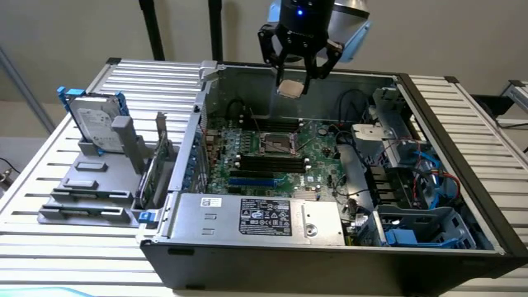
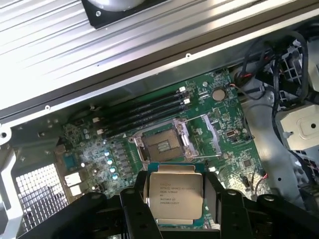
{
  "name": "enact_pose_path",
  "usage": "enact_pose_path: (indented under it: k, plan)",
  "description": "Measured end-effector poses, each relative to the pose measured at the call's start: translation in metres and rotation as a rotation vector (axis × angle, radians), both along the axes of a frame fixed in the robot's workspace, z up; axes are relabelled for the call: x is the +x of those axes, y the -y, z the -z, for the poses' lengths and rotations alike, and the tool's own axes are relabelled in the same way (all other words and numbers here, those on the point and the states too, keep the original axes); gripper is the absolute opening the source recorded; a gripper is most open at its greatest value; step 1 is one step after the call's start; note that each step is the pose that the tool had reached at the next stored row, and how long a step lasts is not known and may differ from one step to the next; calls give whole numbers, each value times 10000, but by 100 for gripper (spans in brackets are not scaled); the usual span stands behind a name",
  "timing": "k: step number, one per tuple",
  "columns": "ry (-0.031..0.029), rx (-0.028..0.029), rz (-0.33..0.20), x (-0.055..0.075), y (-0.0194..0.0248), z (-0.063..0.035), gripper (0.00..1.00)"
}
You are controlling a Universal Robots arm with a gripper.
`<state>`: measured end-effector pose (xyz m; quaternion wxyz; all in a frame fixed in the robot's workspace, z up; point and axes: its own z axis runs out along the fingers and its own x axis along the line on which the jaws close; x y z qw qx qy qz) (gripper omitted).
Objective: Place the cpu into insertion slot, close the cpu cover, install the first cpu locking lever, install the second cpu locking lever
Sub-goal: 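Place the cpu into insertion slot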
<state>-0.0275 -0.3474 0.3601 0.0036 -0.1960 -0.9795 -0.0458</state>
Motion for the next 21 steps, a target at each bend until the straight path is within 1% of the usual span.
enact_pose_path:
  k: [21]
  plan:
    - [-20,-1,3486,0,0,-1,55]
